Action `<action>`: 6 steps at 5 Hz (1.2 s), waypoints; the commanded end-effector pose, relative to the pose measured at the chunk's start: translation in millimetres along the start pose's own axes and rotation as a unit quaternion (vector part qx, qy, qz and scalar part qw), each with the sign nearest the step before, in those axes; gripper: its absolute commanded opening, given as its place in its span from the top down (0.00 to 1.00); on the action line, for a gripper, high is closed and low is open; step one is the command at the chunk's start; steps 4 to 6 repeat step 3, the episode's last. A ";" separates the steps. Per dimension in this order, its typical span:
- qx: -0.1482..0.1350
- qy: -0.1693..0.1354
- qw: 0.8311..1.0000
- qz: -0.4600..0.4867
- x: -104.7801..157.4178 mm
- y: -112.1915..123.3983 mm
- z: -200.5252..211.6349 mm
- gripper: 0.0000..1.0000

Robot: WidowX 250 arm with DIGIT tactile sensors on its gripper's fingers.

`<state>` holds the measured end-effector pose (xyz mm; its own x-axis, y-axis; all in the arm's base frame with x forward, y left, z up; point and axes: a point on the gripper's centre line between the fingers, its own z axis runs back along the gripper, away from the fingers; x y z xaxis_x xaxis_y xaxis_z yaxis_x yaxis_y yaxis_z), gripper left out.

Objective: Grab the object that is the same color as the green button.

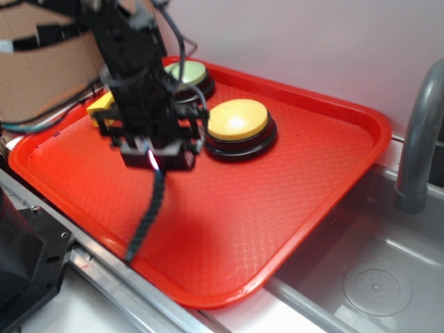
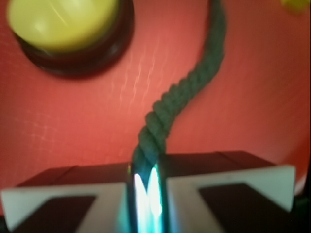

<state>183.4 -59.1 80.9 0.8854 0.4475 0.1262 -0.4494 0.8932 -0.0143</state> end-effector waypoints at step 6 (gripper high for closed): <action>-0.037 0.004 0.991 -0.128 23.5 50.5 103.9 1.00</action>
